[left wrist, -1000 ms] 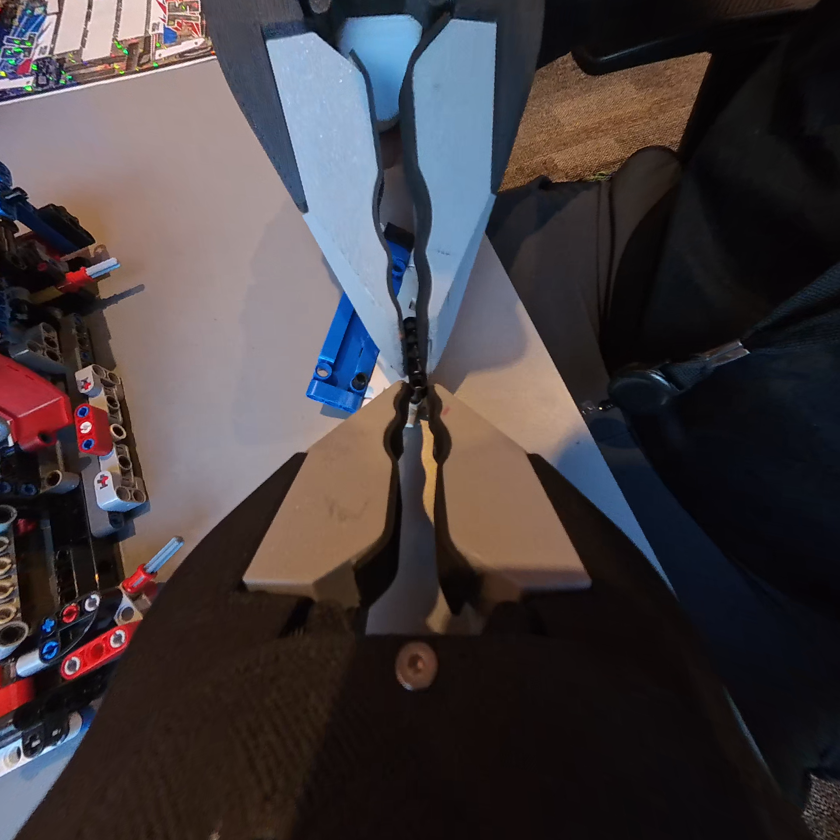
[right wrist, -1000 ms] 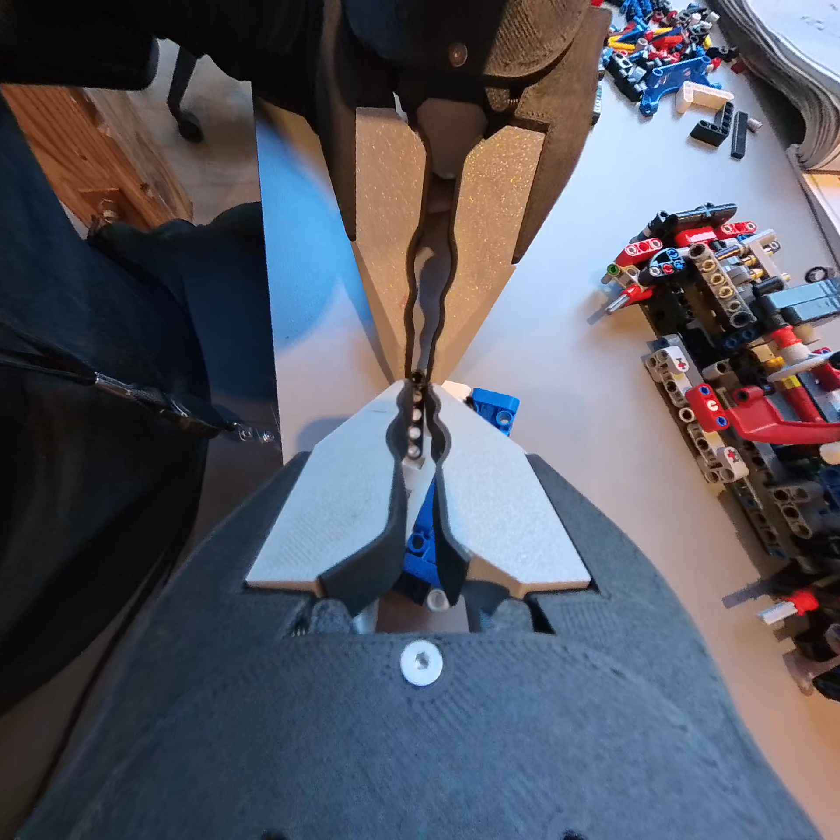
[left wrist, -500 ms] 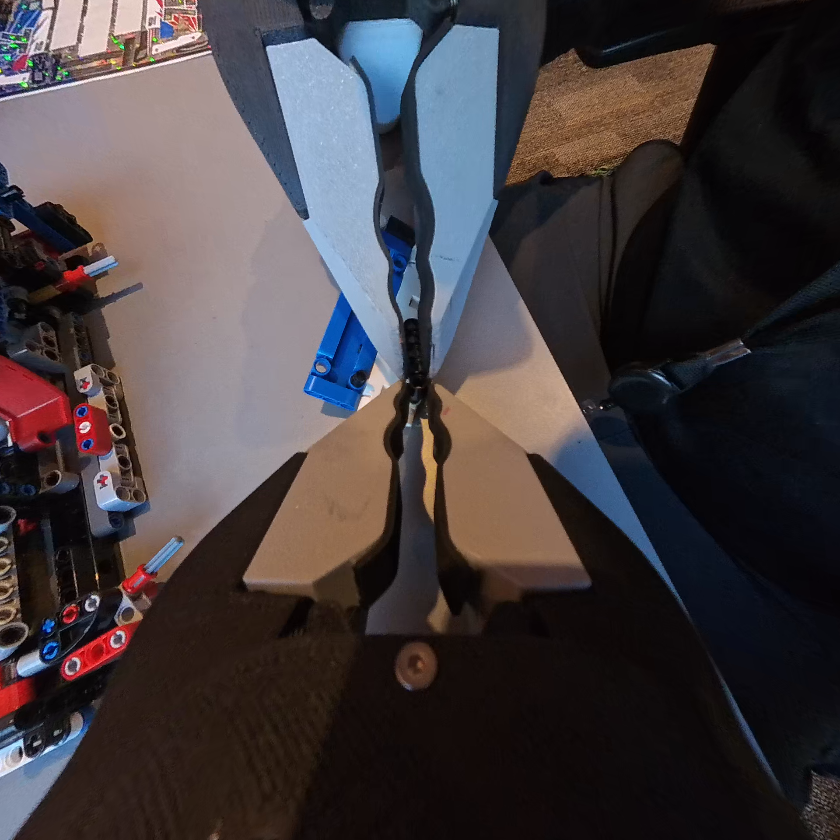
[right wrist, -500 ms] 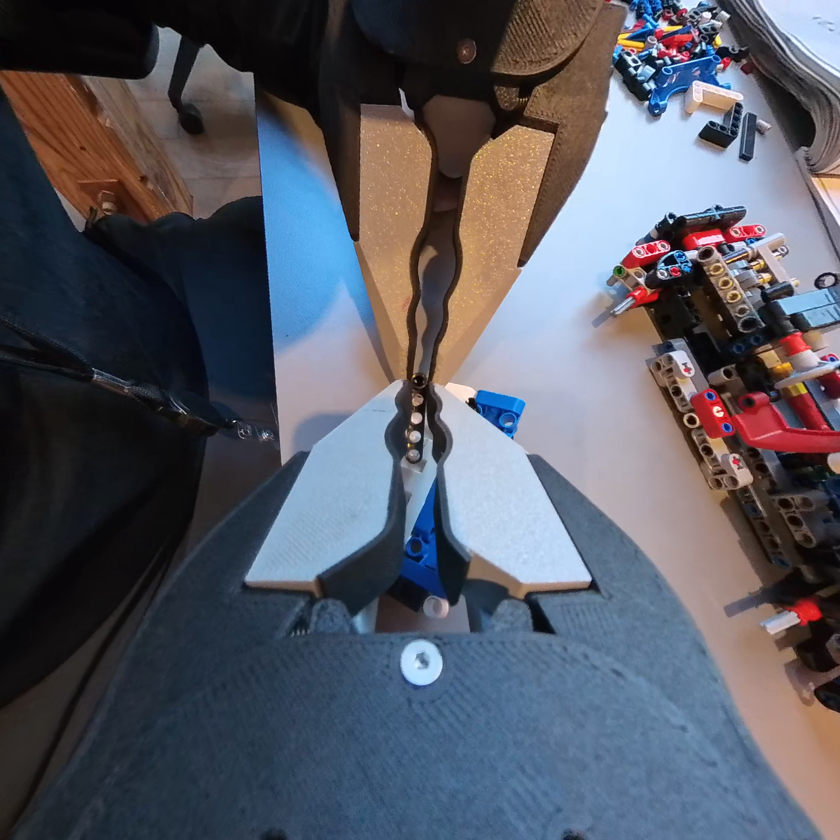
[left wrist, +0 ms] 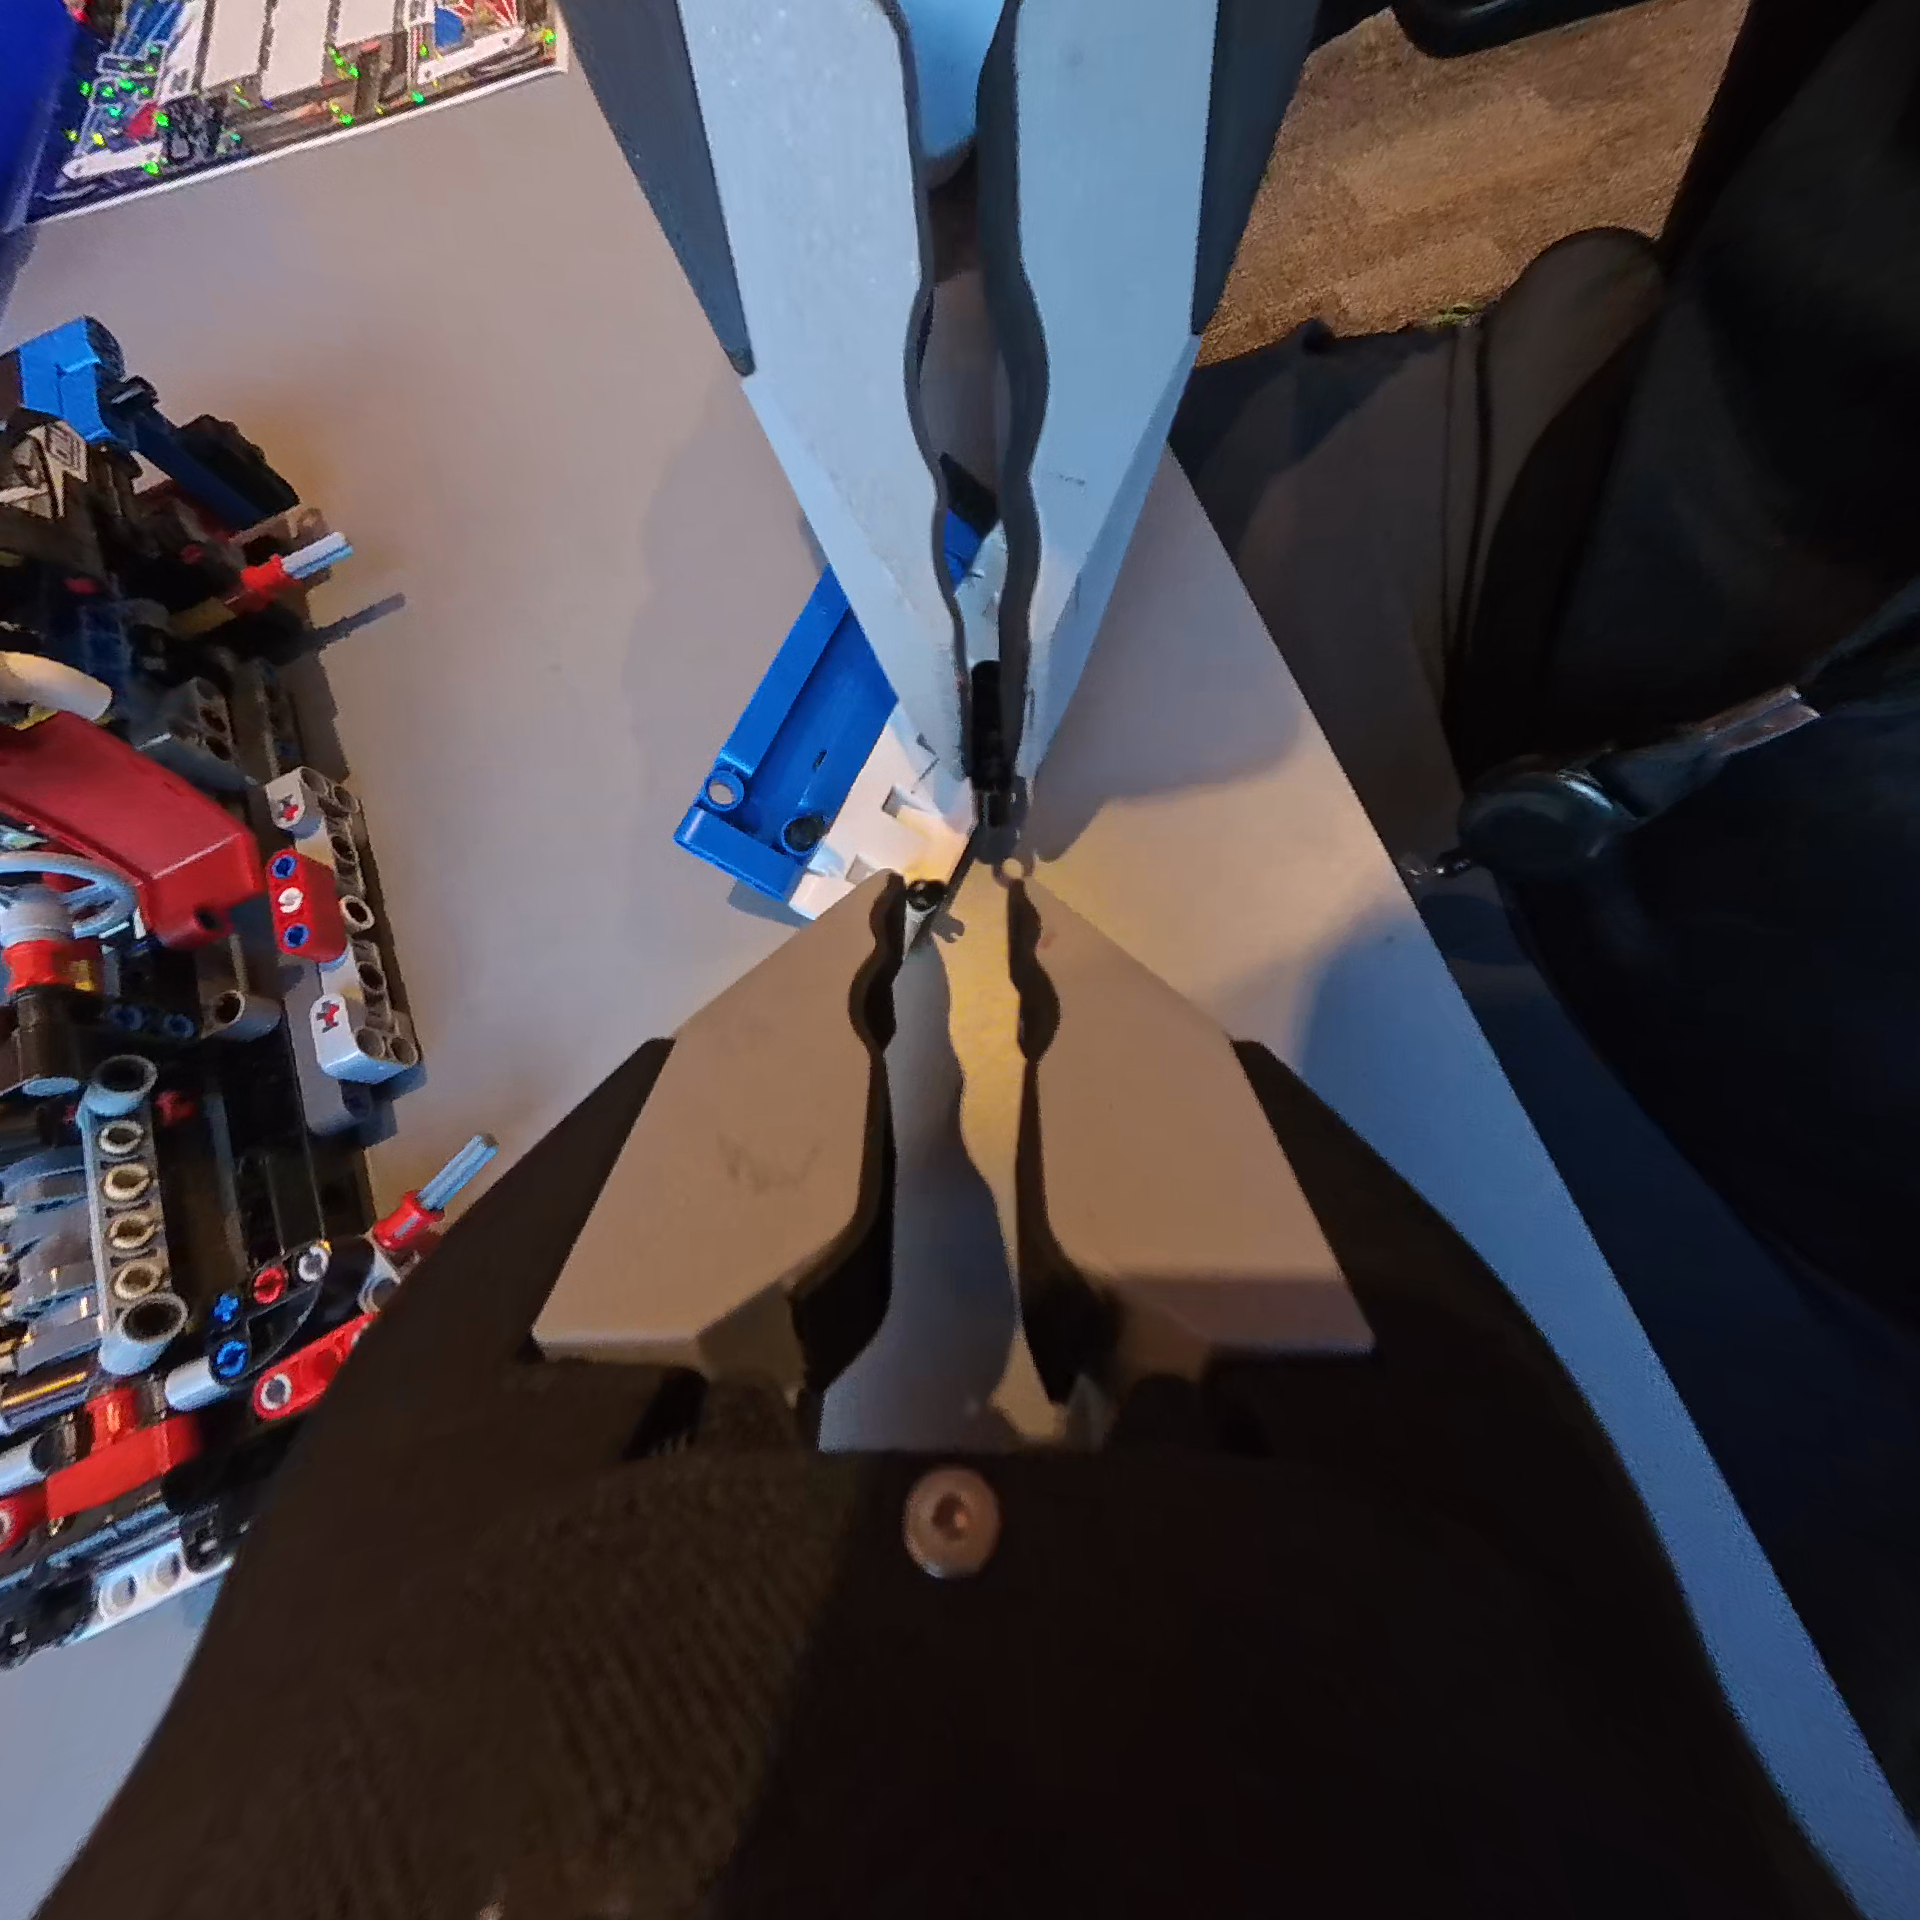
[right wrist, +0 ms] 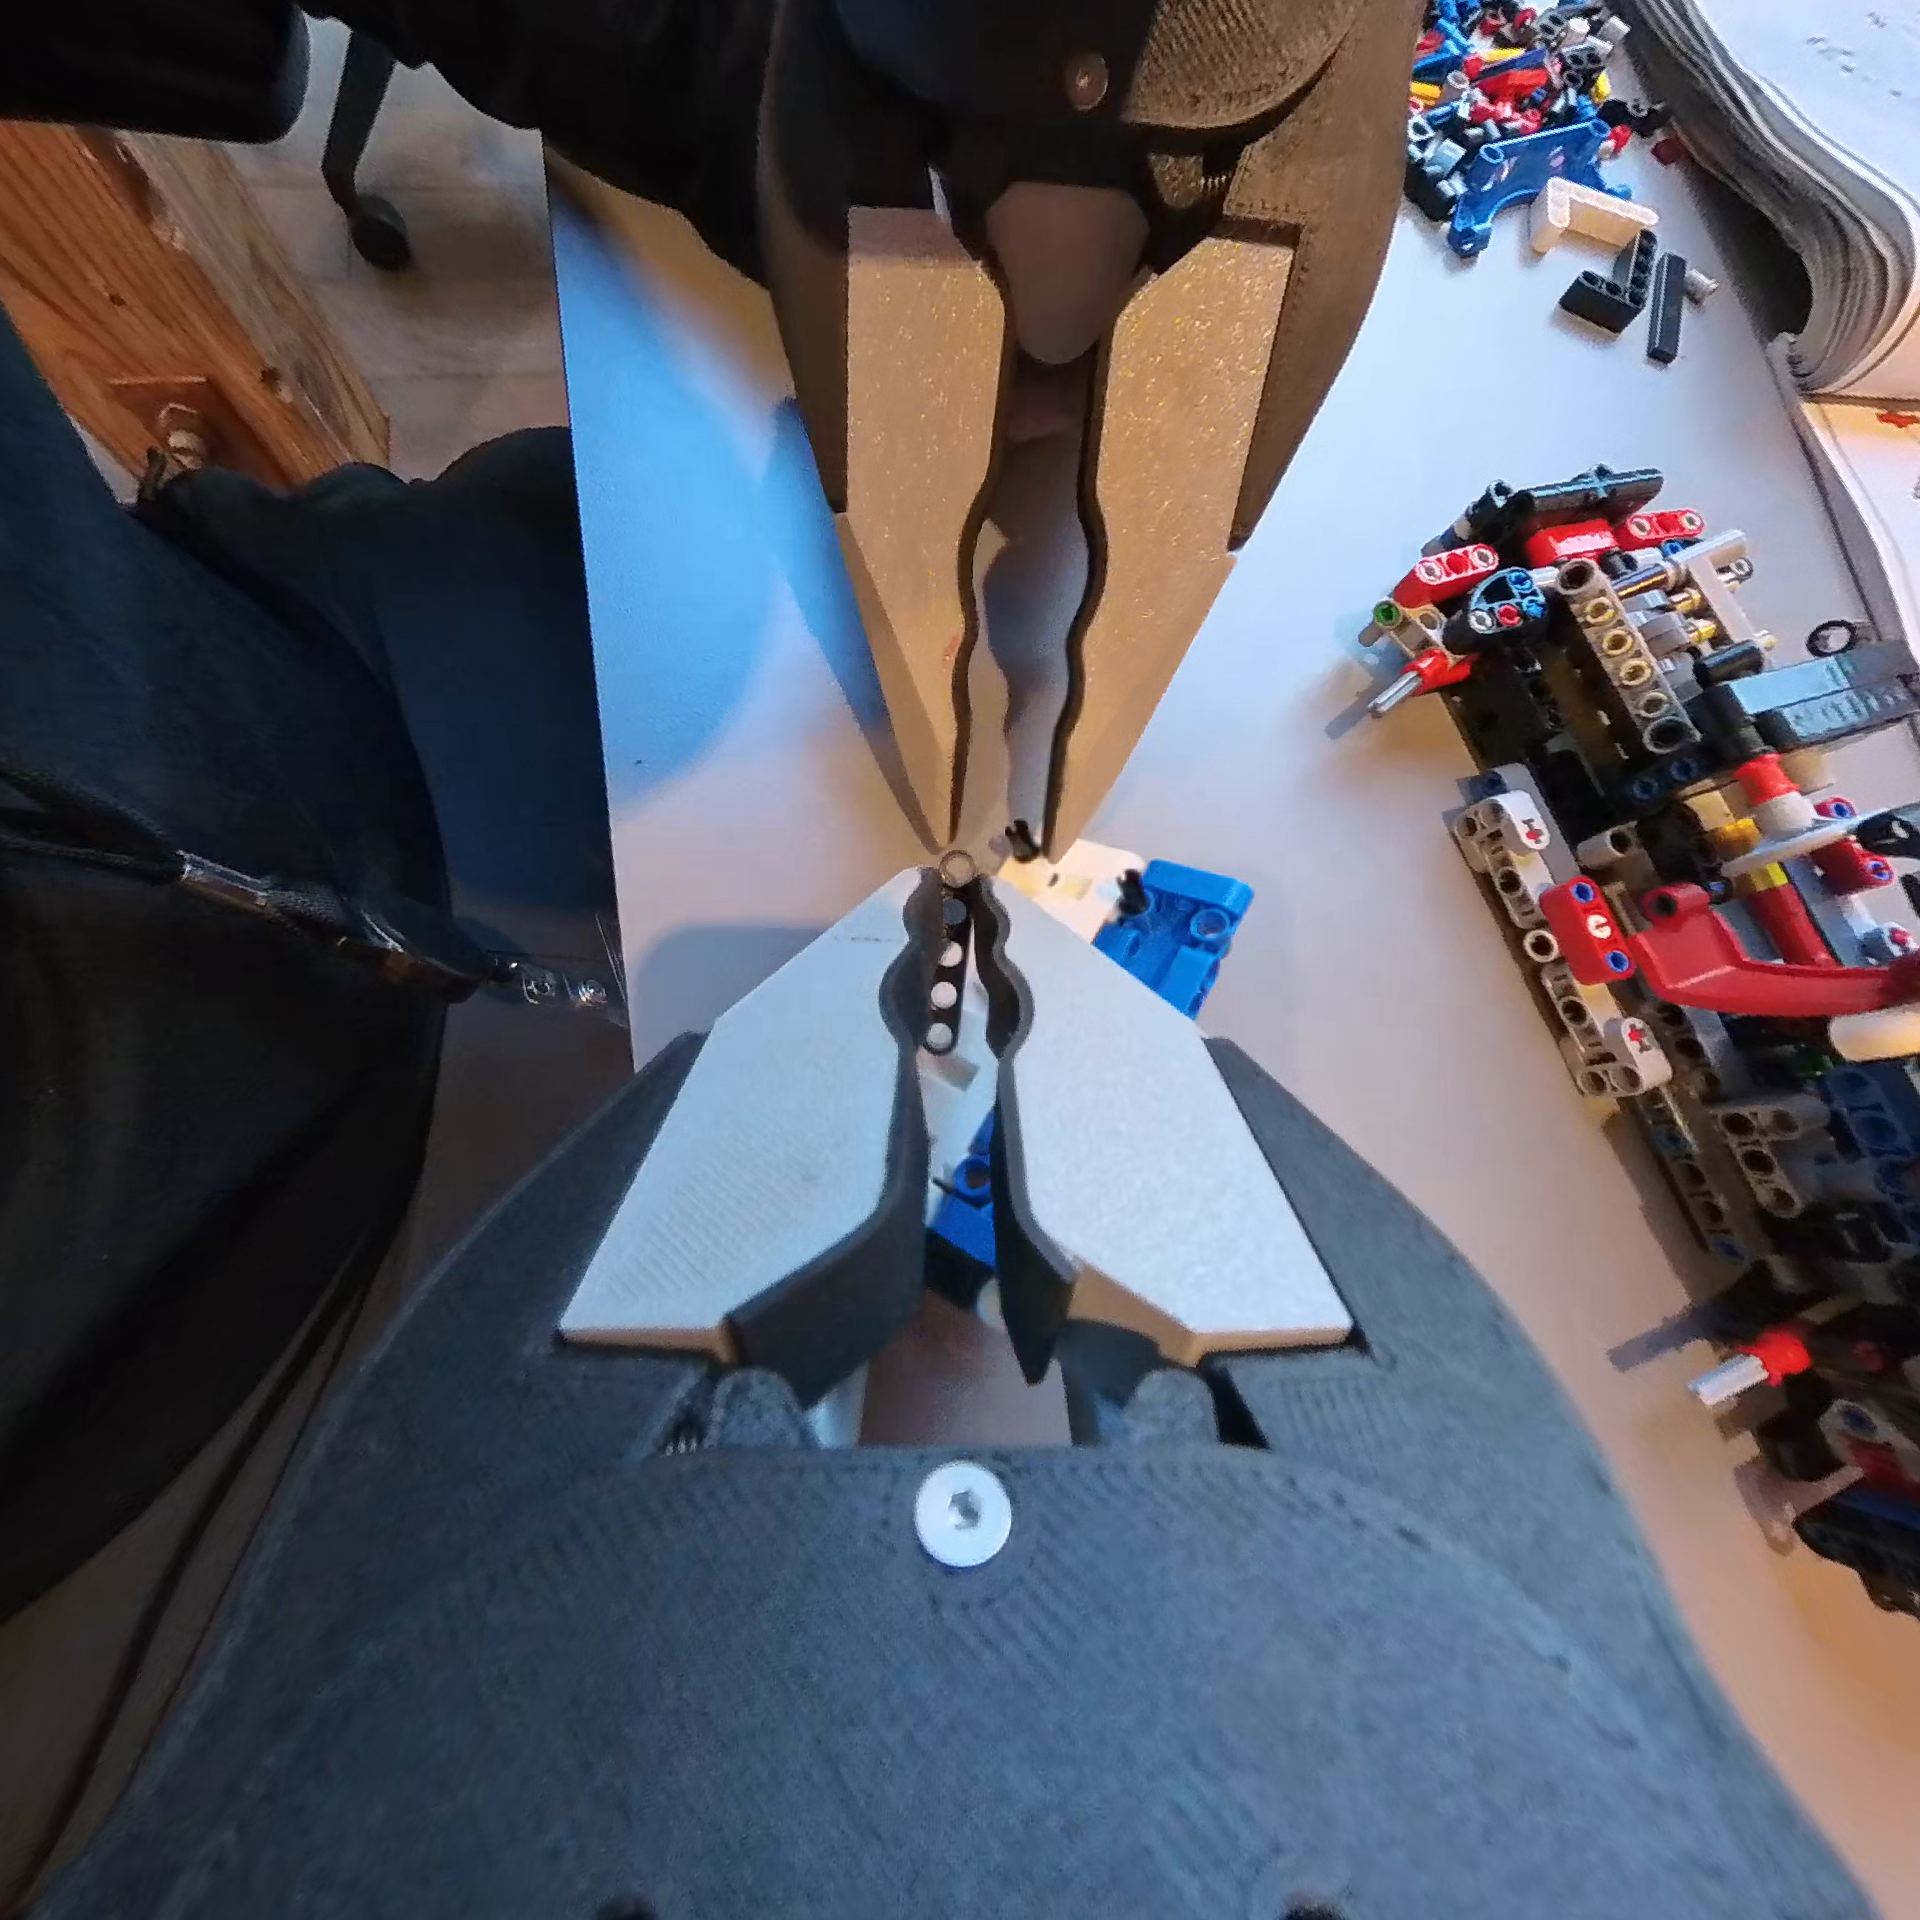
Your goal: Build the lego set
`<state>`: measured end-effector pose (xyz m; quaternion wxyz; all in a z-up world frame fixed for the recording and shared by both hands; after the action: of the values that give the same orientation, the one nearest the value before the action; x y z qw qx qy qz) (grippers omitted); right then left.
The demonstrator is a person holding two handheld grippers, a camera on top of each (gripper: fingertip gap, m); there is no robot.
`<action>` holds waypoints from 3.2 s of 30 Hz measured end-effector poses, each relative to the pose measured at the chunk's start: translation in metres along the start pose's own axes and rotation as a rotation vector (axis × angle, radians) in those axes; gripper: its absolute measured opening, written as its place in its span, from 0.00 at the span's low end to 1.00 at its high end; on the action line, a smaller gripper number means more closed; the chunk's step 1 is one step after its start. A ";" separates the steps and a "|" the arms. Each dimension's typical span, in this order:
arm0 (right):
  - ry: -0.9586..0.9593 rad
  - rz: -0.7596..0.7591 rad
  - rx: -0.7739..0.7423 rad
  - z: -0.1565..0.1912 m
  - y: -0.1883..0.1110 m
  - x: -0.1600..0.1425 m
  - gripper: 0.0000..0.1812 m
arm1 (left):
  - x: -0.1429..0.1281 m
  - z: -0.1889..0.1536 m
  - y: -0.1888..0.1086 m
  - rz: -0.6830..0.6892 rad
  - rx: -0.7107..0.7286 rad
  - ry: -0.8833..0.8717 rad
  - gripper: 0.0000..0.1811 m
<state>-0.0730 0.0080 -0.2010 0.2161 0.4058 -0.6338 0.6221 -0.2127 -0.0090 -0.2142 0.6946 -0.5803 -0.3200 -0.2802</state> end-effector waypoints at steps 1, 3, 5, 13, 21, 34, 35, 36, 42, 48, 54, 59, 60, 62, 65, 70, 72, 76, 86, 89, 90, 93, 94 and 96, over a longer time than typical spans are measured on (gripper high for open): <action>-0.001 0.002 -0.005 -0.001 -0.001 0.000 0.02 | 0.000 0.000 0.000 0.001 0.003 0.003 0.10; 0.001 0.003 -0.020 -0.004 -0.003 0.000 0.02 | 0.001 0.001 -0.001 0.002 0.014 0.018 0.11; 0.020 -0.005 -0.030 -0.008 -0.005 -0.001 0.02 | 0.001 0.001 -0.003 0.000 0.019 0.027 0.12; 0.049 0.046 -0.033 -0.016 -0.001 -0.008 0.02 | -0.002 0.011 -0.003 0.065 0.046 0.045 0.15; 0.064 0.047 -0.011 -0.018 0.003 -0.011 0.00 | -0.001 0.012 0.004 0.088 0.056 0.111 0.03; 0.140 -0.033 0.028 -0.026 -0.011 -0.013 0.01 | -0.001 0.015 0.004 0.058 0.052 0.009 0.13; 0.134 -0.030 0.032 -0.024 -0.010 -0.013 0.01 | 0.000 0.015 0.005 0.057 0.050 0.014 0.13; 0.121 -0.023 0.030 -0.023 -0.008 -0.014 0.01 | 0.001 0.015 0.007 0.058 0.050 0.030 0.13; 0.098 0.001 -0.020 -0.023 -0.016 -0.020 0.01 | 0.004 0.015 0.009 0.081 0.040 0.116 0.09; 0.158 0.026 -0.038 -0.029 -0.026 -0.034 0.04 | 0.006 0.008 0.013 0.073 0.027 0.175 0.03; 0.134 0.034 -0.009 -0.026 -0.015 -0.034 0.00 | 0.009 0.005 0.014 0.065 0.036 0.185 0.06; 0.159 0.011 0.030 -0.028 -0.013 -0.034 0.00 | 0.010 0.009 0.017 0.045 0.037 0.184 0.09; 0.165 0.007 0.036 -0.028 -0.013 -0.034 0.01 | 0.011 0.009 0.018 0.042 0.021 0.181 0.10; 0.176 0.005 0.045 -0.029 -0.013 -0.035 0.01 | 0.013 0.007 0.019 0.026 0.003 0.202 0.05; 0.182 0.004 0.051 -0.030 -0.013 -0.035 0.00 | 0.014 0.005 0.022 0.024 0.001 0.240 0.03; 0.176 0.005 0.052 -0.032 -0.015 -0.035 0.00 | 0.015 0.006 0.023 0.026 -0.015 0.225 0.03; 0.170 -0.032 0.071 -0.031 -0.017 -0.031 0.01 | 0.015 0.007 0.023 0.025 -0.019 0.217 0.03; 0.130 -0.074 0.126 -0.024 -0.014 -0.019 0.02 | 0.015 0.007 0.023 0.025 -0.025 0.209 0.03; 0.102 0.020 -0.012 -0.020 -0.015 -0.018 0.01 | 0.015 0.005 0.025 0.046 0.123 0.024 0.03; 0.104 0.036 -0.028 -0.017 -0.016 -0.021 0.01 | 0.019 0.000 0.029 0.059 0.175 -0.055 0.03; 0.100 0.037 -0.022 -0.016 -0.015 -0.022 0.01 | 0.020 -0.002 0.030 0.064 0.179 -0.053 0.03; 0.112 0.031 -0.011 -0.016 -0.014 -0.025 0.00 | 0.020 -0.005 0.030 0.069 0.175 -0.033 0.06; 0.118 0.033 -0.005 -0.016 -0.014 -0.025 0.00 | 0.020 -0.005 0.029 0.068 0.167 -0.034 0.08; 0.117 0.031 0.000 -0.016 -0.013 -0.024 0.00 | 0.019 -0.006 0.026 0.074 0.162 -0.031 0.10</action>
<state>-0.0520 0.0303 -0.2096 0.2432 0.3589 -0.6263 0.6480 -0.1797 -0.0108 -0.2166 0.7441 -0.5378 -0.3307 -0.2185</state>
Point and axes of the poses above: each gripper's, where its closed fingertips meet, y out along the fingers, x out of its top, z = x × y across the jaws, the point moved 9 cm from there along -y, back along the fingers, and after that the axes turned 2 degrees about -z, right-handed, at the moved point
